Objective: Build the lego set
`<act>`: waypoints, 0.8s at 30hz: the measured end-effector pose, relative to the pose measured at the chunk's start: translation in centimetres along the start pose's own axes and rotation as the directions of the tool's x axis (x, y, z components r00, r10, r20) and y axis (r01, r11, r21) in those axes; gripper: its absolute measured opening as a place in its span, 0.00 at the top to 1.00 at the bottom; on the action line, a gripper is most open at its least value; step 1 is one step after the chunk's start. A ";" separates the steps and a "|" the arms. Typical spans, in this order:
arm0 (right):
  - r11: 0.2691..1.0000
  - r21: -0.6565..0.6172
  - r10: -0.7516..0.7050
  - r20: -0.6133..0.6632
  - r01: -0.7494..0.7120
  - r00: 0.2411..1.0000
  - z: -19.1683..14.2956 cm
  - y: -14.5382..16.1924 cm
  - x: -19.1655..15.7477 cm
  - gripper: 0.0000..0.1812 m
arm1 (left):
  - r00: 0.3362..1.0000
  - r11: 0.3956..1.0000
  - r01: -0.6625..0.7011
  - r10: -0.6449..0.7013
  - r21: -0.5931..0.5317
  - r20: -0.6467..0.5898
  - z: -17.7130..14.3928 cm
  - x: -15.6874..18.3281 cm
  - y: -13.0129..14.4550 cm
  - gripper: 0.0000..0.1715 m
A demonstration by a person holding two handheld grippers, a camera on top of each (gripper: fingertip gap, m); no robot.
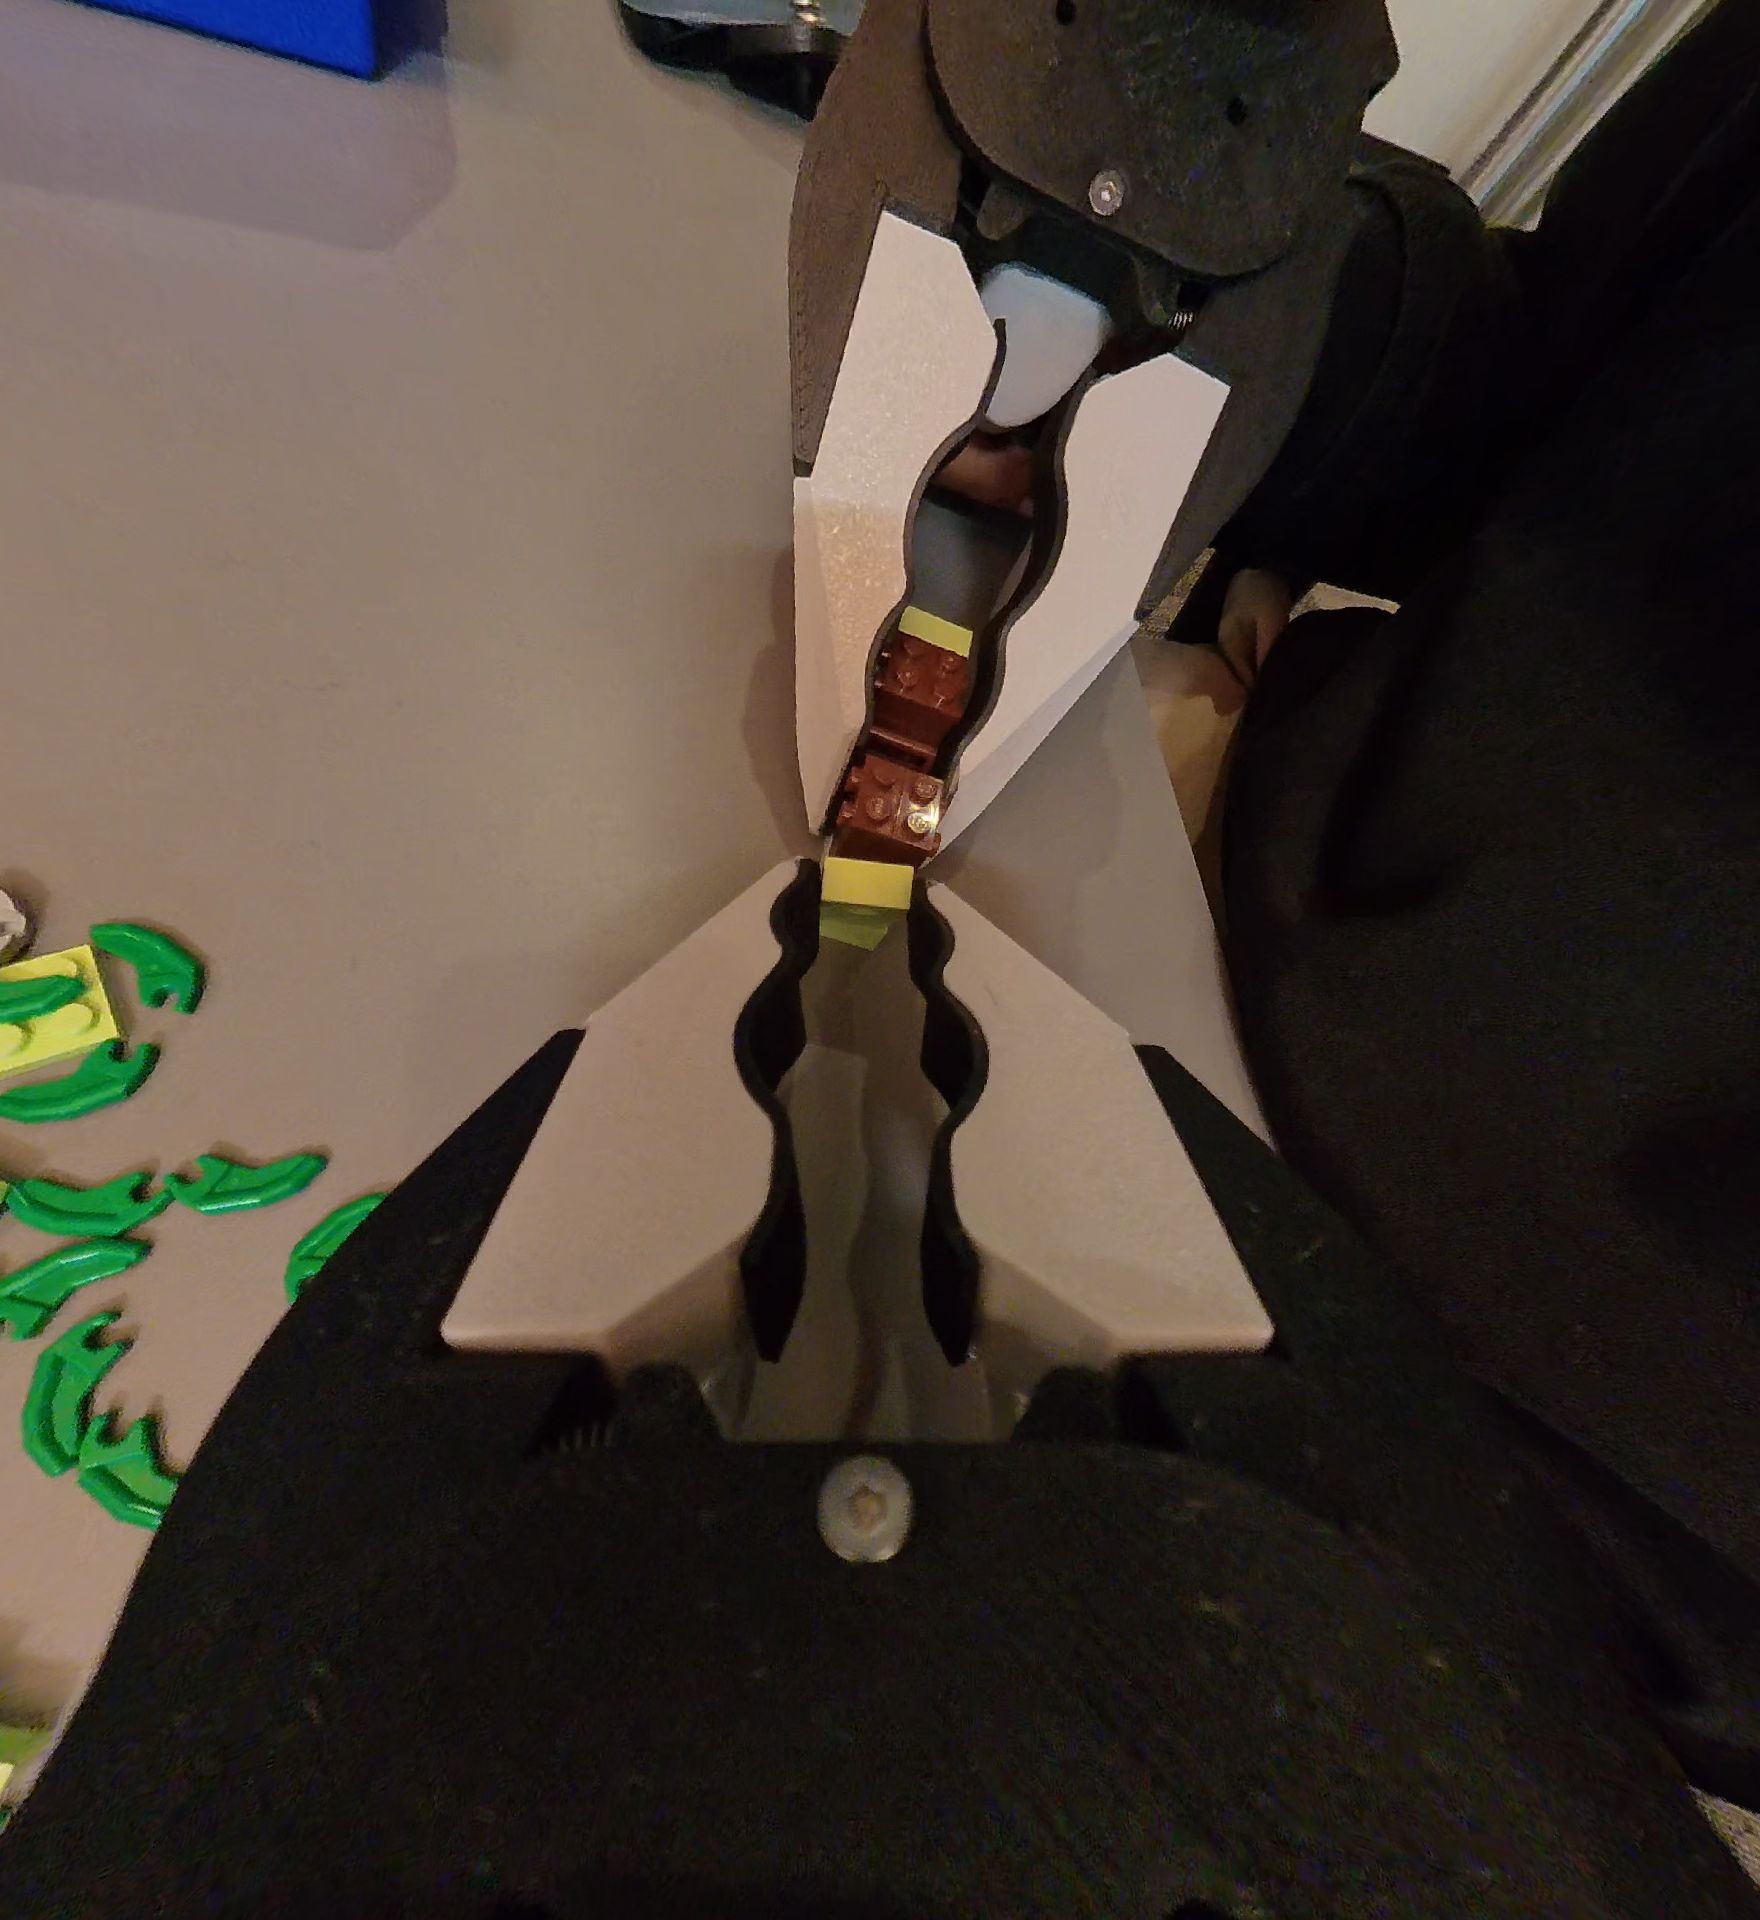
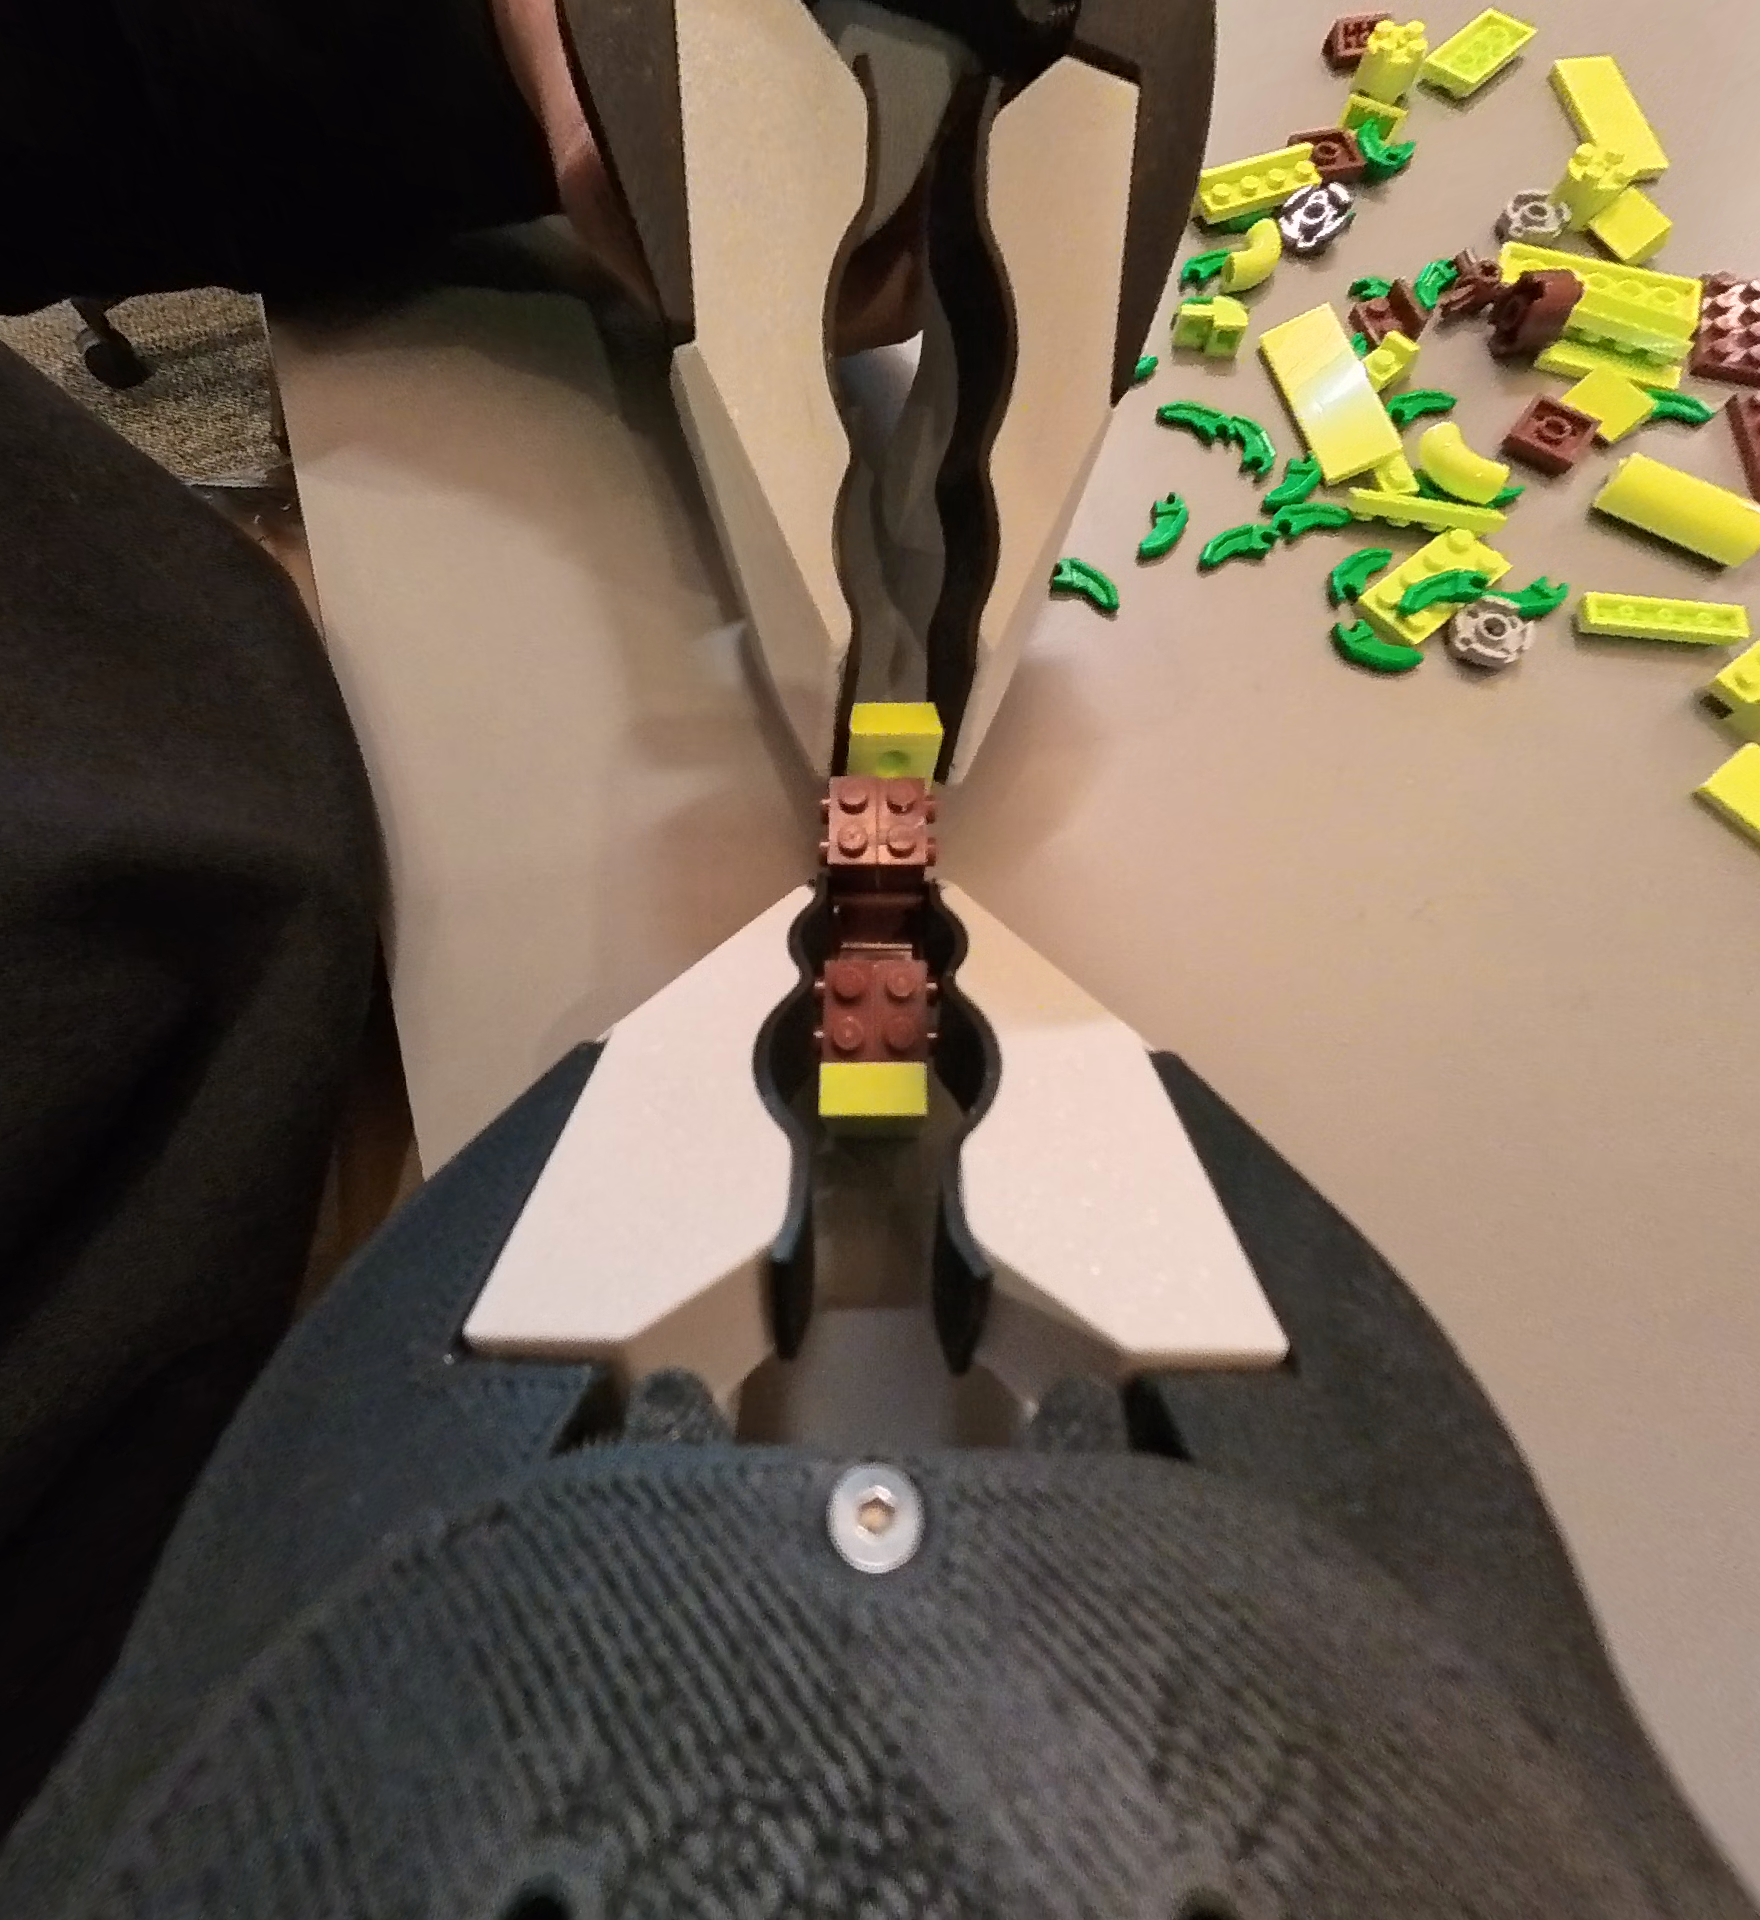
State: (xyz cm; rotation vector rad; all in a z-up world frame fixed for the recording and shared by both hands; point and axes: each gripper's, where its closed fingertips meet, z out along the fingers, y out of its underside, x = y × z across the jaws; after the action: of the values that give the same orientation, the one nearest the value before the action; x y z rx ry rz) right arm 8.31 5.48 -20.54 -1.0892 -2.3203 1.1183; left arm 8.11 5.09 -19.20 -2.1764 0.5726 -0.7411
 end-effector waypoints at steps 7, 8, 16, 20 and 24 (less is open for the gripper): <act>1.000 0.000 0.001 0.001 -0.001 1.000 0.0 0.0 0.0 0.92 | 1.000 1.000 -0.025 0.025 -0.007 0.003 0.1 0.1 0.0 0.92; 1.000 0.000 0.000 0.001 0.000 1.000 0.0 0.0 0.0 0.92 | 1.000 0.999 -0.030 0.030 -0.012 0.006 0.1 0.1 0.0 0.92; 1.000 -0.001 0.002 0.003 -0.002 1.000 0.0 0.0 0.0 0.92 | 0.999 0.999 -0.036 0.036 -0.033 0.015 0.3 0.2 0.1 0.91; 1.000 -0.001 0.005 0.004 -0.005 1.000 0.0 0.0 0.0 0.92 | 0.999 0.999 -0.040 0.040 -0.035 0.019 0.3 0.2 0.1 0.91; 1.000 -0.001 0.004 0.004 -0.004 1.000 0.0 0.0 0.0 0.92 | 0.998 0.998 -0.048 0.049 -0.041 0.031 0.4 0.2 0.1 0.91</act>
State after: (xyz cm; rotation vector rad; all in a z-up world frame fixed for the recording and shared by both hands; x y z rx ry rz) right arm 8.29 5.49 -20.58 -1.0938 -2.3228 1.1213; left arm 8.48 5.10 -19.47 -2.1991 0.6272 -0.6735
